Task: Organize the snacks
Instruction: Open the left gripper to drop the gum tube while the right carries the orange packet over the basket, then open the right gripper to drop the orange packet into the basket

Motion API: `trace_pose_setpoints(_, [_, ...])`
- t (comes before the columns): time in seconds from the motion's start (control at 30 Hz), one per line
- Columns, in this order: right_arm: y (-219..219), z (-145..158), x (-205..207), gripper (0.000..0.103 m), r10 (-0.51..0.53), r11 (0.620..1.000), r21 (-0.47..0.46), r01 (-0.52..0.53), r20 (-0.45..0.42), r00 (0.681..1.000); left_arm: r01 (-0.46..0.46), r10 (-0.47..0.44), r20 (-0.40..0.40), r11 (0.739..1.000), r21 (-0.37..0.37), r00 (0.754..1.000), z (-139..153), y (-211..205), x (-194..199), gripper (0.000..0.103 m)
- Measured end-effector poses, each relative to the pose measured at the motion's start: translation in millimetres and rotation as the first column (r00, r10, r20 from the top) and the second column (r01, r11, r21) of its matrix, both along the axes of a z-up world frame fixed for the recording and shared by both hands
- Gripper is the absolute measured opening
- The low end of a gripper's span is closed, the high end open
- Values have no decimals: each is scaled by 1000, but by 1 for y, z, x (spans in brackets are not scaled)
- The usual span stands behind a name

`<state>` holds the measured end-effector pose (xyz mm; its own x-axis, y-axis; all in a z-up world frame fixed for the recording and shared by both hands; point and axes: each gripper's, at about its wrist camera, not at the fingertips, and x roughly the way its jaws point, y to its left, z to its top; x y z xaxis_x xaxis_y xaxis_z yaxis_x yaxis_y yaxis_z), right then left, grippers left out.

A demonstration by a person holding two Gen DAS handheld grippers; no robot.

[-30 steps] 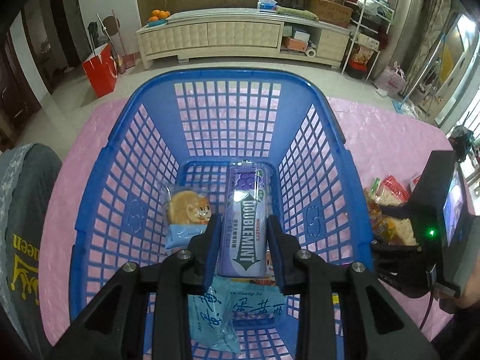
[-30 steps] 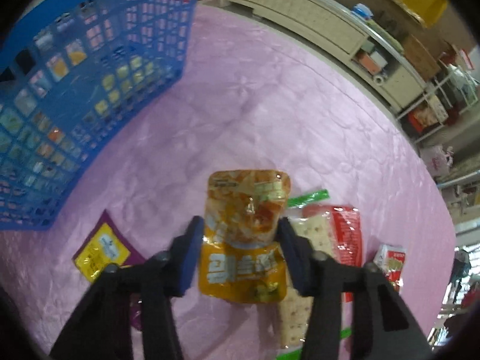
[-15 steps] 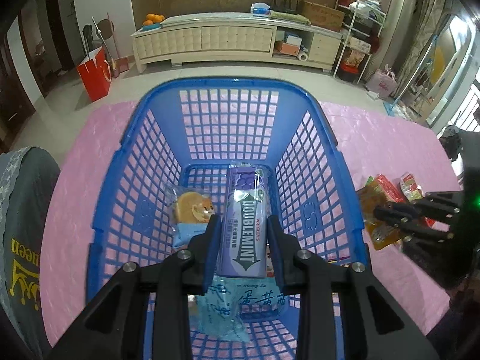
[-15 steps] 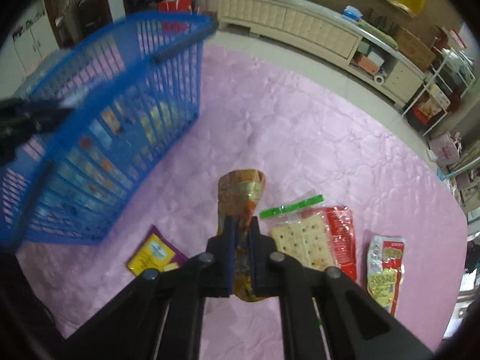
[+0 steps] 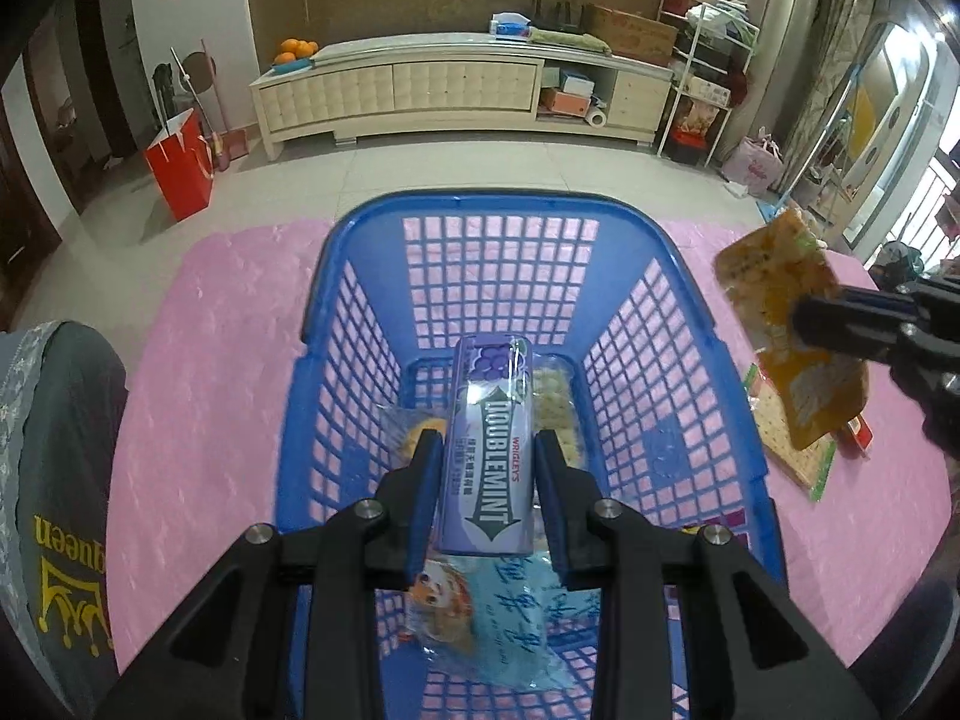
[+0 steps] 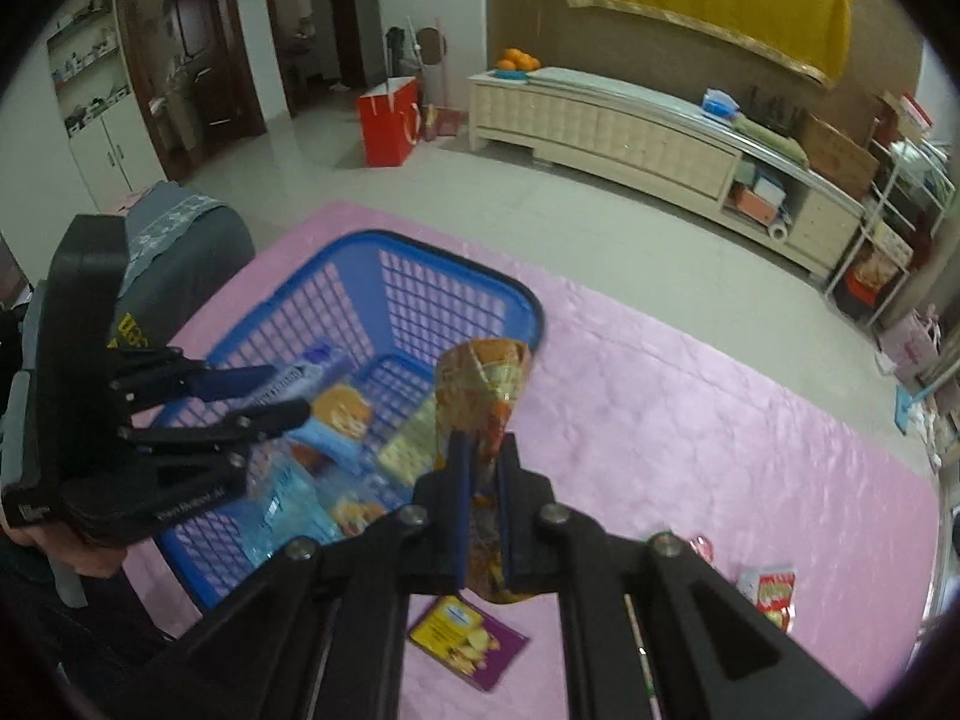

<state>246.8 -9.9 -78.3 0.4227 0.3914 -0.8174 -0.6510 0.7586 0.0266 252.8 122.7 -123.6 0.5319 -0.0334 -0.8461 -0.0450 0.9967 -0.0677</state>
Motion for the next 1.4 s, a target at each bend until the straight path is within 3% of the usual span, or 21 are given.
trace_pose_setpoints(0.4, [35,-19,12,11,18,1000,-12,-18,-68,998,14,-14,10,999,30,1000,-1,15,8,29])
trace_pose_setpoints(0.5, [38,-22,14,11,16,1000,-10,-17,-84,996,7,-7,9,1000,-6,1000,-1,21,11,29])
trace_pose_setpoints(0.57, [40,-24,11,11,18,1000,-23,-20,-71,997,-9,10,28,1000,-21,1000,1,25,12,33])
trace_pose_setpoints(0.63, [40,-24,10,11,21,999,-27,-23,-72,997,-14,16,40,999,-35,999,4,26,11,51])
trace_pose_setpoints(0.73, [43,-23,9,11,25,999,-32,-27,-69,997,7,-3,61,998,-61,998,10,26,6,60])
trace_pose_setpoints(1.07, [68,-27,7,11,45,997,-55,-49,-78,996,-23,17,147,999,42,989,32,35,-19,61])
trace_pose_setpoints(1.4, [81,-35,4,15,5,984,-177,-10,-30,1000,-62,58,129,998,29,990,27,60,-25,61])
